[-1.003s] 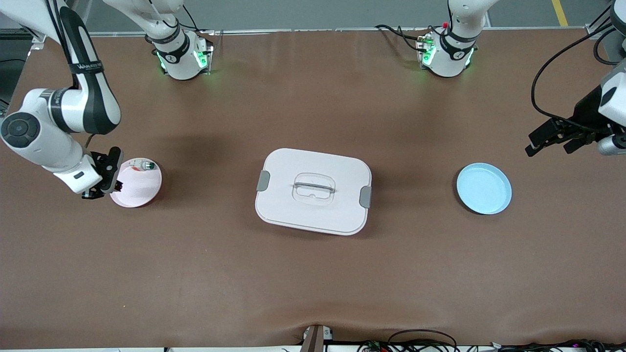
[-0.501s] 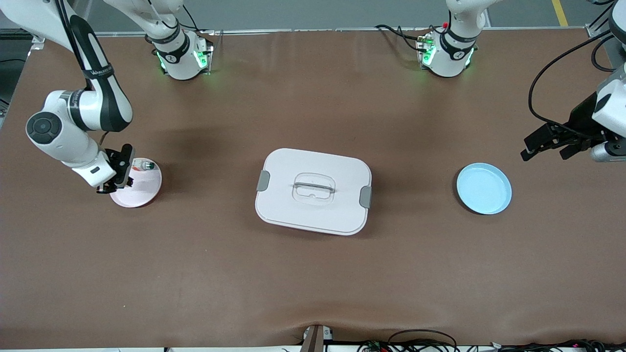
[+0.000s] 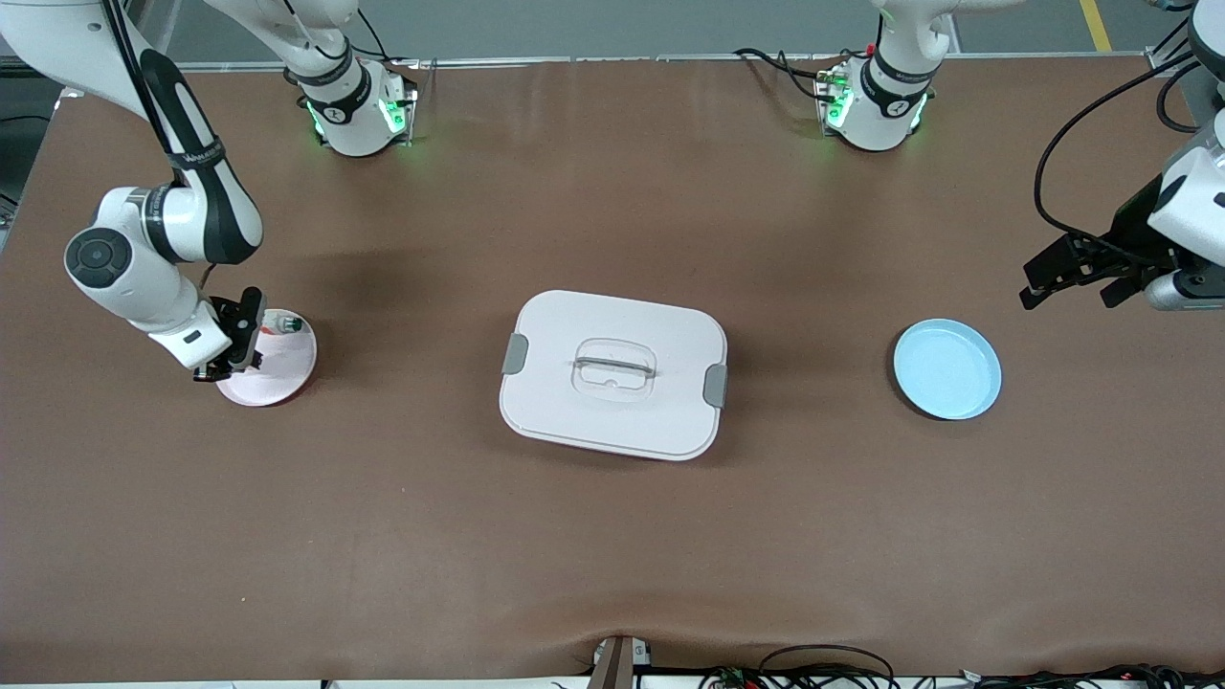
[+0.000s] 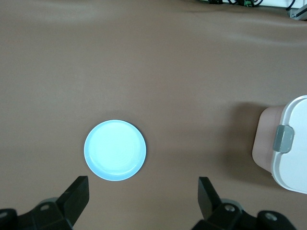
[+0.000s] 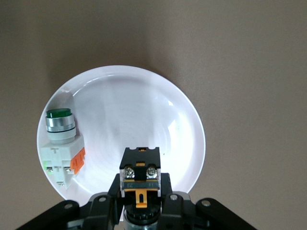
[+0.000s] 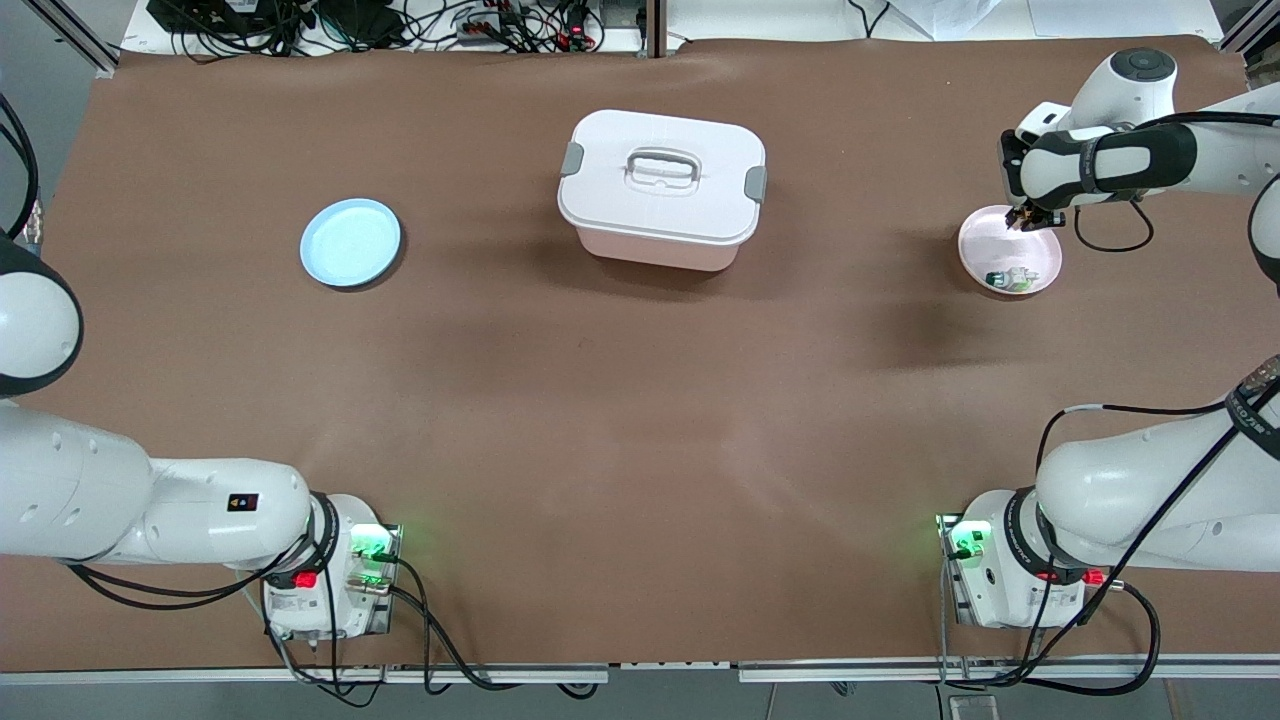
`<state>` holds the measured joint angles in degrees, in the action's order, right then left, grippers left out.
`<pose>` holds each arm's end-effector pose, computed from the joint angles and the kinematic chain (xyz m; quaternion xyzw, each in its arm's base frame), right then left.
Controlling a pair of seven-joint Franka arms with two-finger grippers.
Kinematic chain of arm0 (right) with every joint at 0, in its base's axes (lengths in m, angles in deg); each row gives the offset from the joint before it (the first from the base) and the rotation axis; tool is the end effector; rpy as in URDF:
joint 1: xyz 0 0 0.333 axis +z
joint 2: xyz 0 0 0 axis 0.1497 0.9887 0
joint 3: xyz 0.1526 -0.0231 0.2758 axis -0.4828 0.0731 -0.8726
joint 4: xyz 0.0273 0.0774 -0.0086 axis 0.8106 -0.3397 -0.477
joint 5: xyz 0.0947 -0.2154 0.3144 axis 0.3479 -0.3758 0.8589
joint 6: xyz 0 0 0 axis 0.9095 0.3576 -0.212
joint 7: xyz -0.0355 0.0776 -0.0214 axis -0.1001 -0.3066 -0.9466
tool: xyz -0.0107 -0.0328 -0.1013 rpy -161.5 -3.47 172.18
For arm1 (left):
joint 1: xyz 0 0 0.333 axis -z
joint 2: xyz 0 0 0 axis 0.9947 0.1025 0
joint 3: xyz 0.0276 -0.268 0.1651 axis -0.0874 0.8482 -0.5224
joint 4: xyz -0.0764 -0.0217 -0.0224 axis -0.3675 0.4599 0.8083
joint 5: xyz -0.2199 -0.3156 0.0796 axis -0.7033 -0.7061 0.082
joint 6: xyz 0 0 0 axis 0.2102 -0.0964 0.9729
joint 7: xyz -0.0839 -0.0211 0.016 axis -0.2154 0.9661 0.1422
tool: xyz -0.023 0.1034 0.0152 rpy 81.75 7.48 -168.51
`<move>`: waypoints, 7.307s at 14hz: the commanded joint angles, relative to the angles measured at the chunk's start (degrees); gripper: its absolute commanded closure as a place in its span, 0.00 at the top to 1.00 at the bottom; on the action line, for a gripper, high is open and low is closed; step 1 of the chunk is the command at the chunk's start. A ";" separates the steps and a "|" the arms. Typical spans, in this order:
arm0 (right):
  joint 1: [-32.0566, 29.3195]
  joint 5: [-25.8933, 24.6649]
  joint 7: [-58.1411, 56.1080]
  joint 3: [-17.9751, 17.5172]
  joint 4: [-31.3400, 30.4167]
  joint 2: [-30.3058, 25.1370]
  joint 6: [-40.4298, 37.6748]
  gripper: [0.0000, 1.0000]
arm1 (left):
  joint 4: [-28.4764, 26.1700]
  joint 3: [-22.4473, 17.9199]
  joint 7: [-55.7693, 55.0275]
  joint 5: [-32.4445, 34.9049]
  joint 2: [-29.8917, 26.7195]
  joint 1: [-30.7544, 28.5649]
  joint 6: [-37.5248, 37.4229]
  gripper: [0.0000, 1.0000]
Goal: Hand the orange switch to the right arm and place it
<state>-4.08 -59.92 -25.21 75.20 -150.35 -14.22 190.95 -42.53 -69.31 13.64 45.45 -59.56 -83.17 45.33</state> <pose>0.5265 -0.0901 0.2390 0.7188 0.6916 -0.0399 0.0583 0.5682 -0.0347 0.5989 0.9971 0.0171 0.0685 0.0290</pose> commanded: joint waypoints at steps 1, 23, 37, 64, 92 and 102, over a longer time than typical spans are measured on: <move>-1.20 -1.77 0.74 -0.76 -0.22 1.25 2.31 0.00 | 2.56 -2.30 -0.05 2.09 0.00 2.57 -3.07 1.00; -0.58 -3.53 4.87 1.26 -0.93 4.95 6.99 1.00 | 5.82 -1.86 0.75 2.00 0.00 2.66 -9.93 1.00; 0.39 -1.08 5.14 0.47 16.55 4.06 -18.85 1.00 | 5.47 -1.95 0.75 2.00 0.08 2.39 -10.37 1.00; 12.78 14.58 68.42 3.37 23.24 -7.88 -35.11 1.00 | 5.30 -1.86 4.35 4.37 1.23 2.30 -15.29 1.00; 11.20 20.38 85.82 4.87 48.03 -12.72 -64.74 1.00 | 5.91 -1.86 4.79 3.76 1.14 2.39 -15.20 1.00; 11.28 16.69 82.66 4.43 51.01 -12.81 -64.83 1.00 | 5.91 -1.86 4.88 3.76 1.14 2.30 -15.20 1.00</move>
<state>7.59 -41.51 58.10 80.25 -101.14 -27.32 127.16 -37.52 -70.98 17.30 48.63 -58.44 -81.01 31.16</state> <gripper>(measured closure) 0.000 0.000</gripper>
